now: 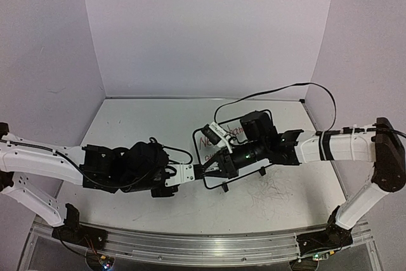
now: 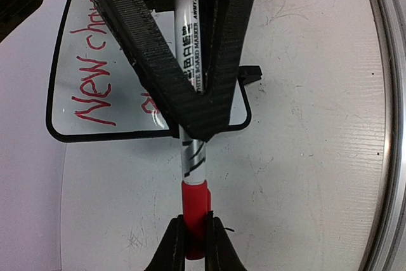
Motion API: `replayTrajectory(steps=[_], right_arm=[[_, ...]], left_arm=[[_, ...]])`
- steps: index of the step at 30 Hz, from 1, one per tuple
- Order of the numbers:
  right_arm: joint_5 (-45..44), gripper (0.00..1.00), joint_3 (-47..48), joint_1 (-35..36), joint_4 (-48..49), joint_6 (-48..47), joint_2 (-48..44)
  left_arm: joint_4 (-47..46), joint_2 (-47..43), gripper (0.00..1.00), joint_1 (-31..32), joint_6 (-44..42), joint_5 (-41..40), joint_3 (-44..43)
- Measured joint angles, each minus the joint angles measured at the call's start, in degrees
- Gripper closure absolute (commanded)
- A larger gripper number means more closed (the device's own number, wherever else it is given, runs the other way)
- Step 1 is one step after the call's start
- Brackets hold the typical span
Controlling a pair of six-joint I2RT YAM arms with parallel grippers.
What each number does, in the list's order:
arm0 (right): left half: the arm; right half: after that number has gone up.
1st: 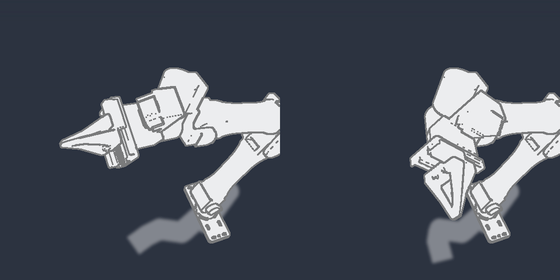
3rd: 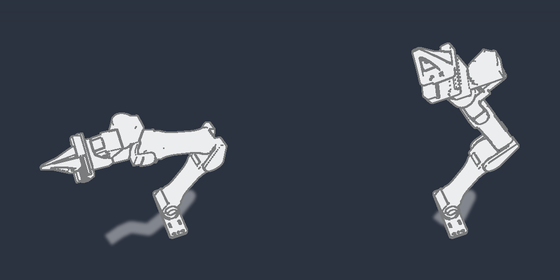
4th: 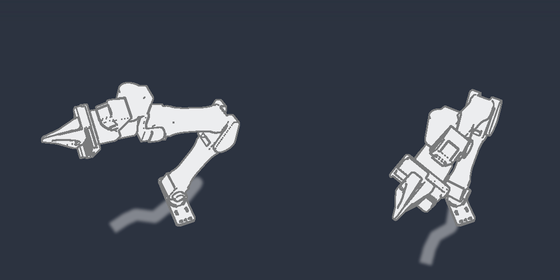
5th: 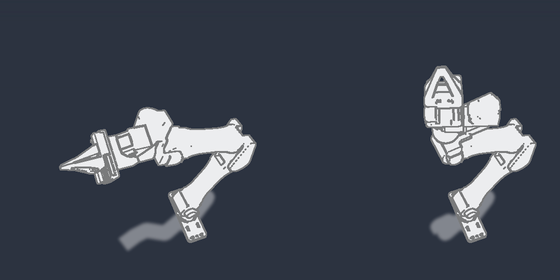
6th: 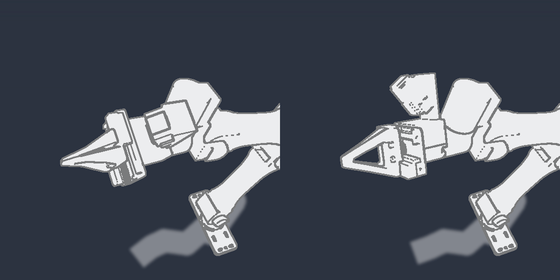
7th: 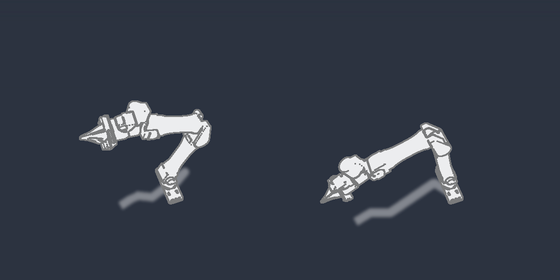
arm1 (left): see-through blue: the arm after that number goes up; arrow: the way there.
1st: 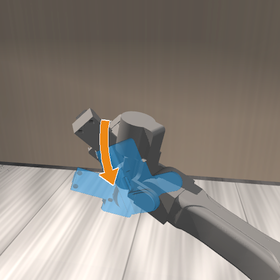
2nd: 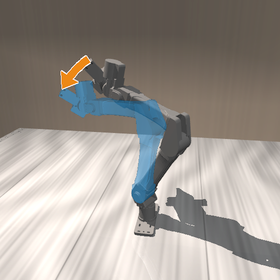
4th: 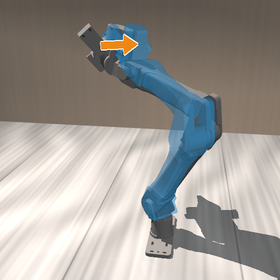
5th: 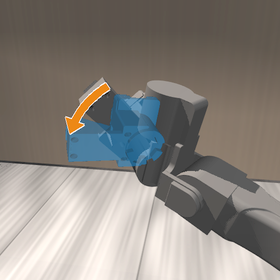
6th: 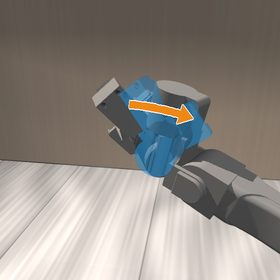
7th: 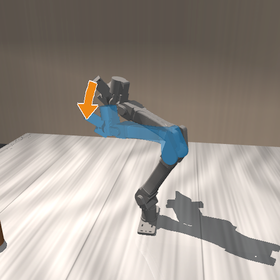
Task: Write a sentence on the whiteboard
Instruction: Insert the whiteboard marker without the cap into the pen cap, then put down the whiteboard marker at the corner of the board.
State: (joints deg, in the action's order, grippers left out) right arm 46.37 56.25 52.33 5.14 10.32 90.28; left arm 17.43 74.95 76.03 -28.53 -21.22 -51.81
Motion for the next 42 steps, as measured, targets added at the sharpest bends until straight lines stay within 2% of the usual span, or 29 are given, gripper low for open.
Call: replayTrajectory(steps=[14, 15, 18, 20, 21, 30, 34, 42], right_arm=[[2.82, 1.00, -1.27, -0.71, 5.06, 18.04, 1.77], [2.71, 1.00, -1.42, -0.71, 5.37, 18.38, 1.75], [1.72, 1.00, -2.97, -0.70, 6.68, 16.99, 0.98], [0.19, 1.00, -4.47, -0.32, 7.33, 14.09, -0.24], [-0.84, 1.00, -5.45, 0.01, 7.46, 12.23, -0.91], [-16.22, 1.00, -11.34, 3.27, 8.83, -0.85, -2.77], [-24.43, 1.00, -11.99, 7.47, 11.57, -2.35, -1.58], [-34.98, 0.97, -9.93, 14.81, 13.54, -2.68, 9.92]], left_arm=[[-0.13, 1.27, 0.99, 1.20, -0.02, -4.06, 0.02], [-0.15, 1.26, 0.94, 1.20, 0.00, -4.11, 0.02], [-0.53, 1.25, 0.66, 1.24, 0.47, -3.86, 0.09], [-3.25, 1.08, 0.53, 1.48, 1.62, -2.90, 0.09], [-4.92, 0.63, 0.50, 1.70, 2.01, -2.39, 0.09], [-6.77, -8.38, 0.38, 2.29, 13.94, 0.67, 0.45], [-7.08, -13.24, 0.33, 2.29, 21.11, -2.75, 2.34], [-8.92, -22.18, 0.29, 2.27, 37.80, -14.54, 7.87]])
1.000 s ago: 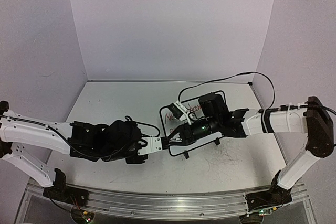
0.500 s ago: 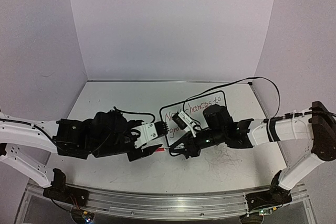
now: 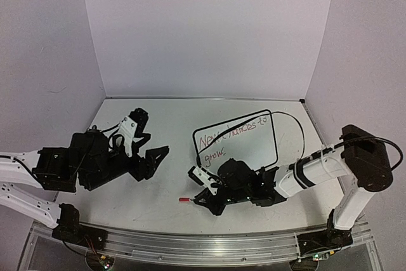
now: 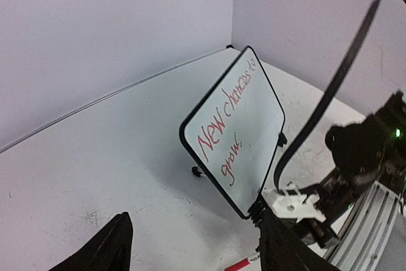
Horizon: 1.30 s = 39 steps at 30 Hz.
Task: Write a sentence on the whiteboard
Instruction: Put down the whiteboard marker at the corner of the board, then reset both arms
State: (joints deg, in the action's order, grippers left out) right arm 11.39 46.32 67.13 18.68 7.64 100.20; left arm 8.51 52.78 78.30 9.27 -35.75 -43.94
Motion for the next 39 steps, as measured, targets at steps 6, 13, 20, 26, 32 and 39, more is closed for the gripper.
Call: replayTrajectory(steps=[6, 13, 20, 26, 32, 39], right_arm=[[-3.68, 0.76, 0.08, 0.46, 0.13, 1.06, 2.49], [-6.99, 0.49, 0.03, 0.48, -0.25, 3.00, 2.08], [-12.60, 0.35, -1.21, 0.52, -6.27, 5.93, -11.10], [-19.91, 0.29, -0.34, -1.42, -14.34, 8.51, -28.23], [-22.67, 0.19, 0.68, -19.02, -22.96, 8.54, -42.93], [-22.31, 0.03, 5.11, -39.23, -28.61, 5.13, -46.15]], left_arm=[[-0.35, -3.37, 0.23, -0.12, 8.04, -6.48, 1.43], [-0.61, -5.15, 0.17, -0.53, 14.93, -9.53, 3.02], [-0.54, -5.43, 0.12, -5.49, 21.04, -6.21, 3.65], [-0.55, -5.51, 0.08, -14.56, 23.20, 0.75, 3.93], [0.38, -3.70, 0.03, -21.27, 21.35, 5.94, 2.45], [2.18, -4.22, 0.01, -31.70, 16.39, 8.11, -3.49]])
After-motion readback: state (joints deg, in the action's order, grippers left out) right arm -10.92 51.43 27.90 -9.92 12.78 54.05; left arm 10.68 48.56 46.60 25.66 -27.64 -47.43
